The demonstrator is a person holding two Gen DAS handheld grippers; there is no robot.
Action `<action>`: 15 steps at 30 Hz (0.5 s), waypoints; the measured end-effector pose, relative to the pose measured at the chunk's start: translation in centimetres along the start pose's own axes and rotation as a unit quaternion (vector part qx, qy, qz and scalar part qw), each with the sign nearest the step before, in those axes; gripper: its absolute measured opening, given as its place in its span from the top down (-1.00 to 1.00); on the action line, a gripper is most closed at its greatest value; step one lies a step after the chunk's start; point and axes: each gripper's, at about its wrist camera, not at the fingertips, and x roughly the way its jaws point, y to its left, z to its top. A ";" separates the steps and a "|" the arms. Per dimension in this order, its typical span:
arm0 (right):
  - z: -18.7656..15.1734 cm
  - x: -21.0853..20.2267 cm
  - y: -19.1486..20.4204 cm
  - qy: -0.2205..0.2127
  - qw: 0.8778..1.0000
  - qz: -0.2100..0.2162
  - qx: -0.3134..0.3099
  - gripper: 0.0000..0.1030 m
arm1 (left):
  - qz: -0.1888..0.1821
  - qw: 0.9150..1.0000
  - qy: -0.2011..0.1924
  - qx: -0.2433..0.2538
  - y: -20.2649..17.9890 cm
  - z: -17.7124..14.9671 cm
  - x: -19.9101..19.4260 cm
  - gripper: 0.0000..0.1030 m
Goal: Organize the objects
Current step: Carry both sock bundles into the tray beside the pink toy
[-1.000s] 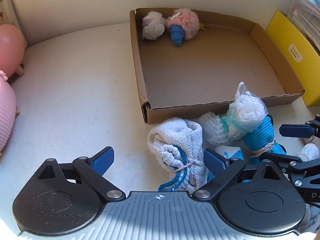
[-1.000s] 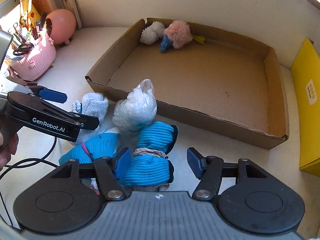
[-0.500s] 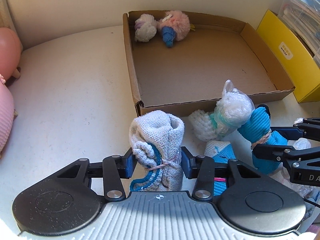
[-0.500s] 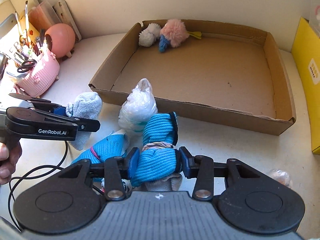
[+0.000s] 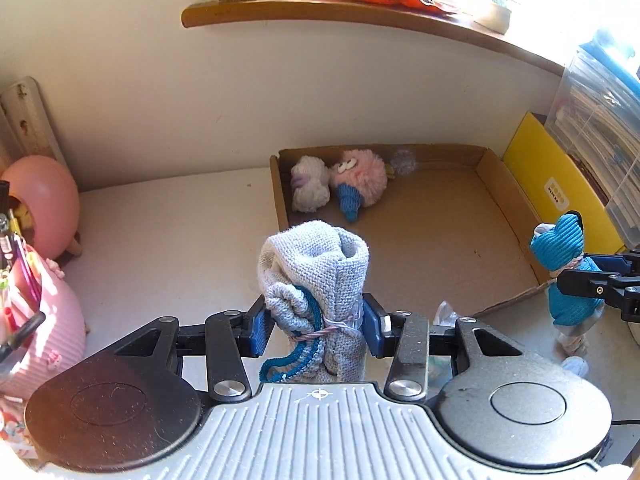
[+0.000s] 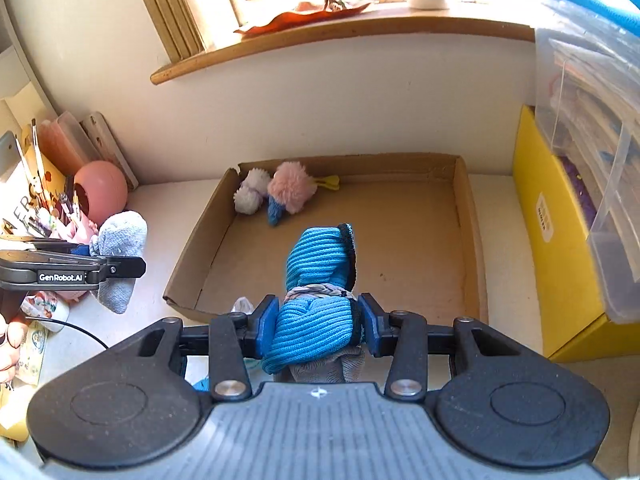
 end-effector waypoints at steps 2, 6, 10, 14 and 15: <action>0.9 -0.1 -0.3 -0.011 1.000 -0.007 -0.004 0.23 | -0.004 1.000 -0.011 0.000 -0.1 1.5 0.0 -0.01; 2.5 0.5 -0.9 -0.020 1.000 -0.011 -0.006 0.23 | -0.016 1.000 -0.023 0.004 -1.5 4.2 0.7 -0.01; 4.1 1.8 -1.4 -0.027 0.999 -0.018 -0.012 0.23 | -0.039 0.999 -0.025 0.019 -3.5 6.8 2.9 -0.01; 6.0 4.2 -2.2 -0.027 0.999 -0.027 -0.016 0.23 | -0.065 0.998 -0.007 0.023 -5.6 9.3 7.0 -0.01; 6.4 4.7 -2.4 -0.028 0.999 -0.029 -0.017 0.23 | -0.069 0.997 -0.003 0.025 -6.1 9.8 8.1 -0.01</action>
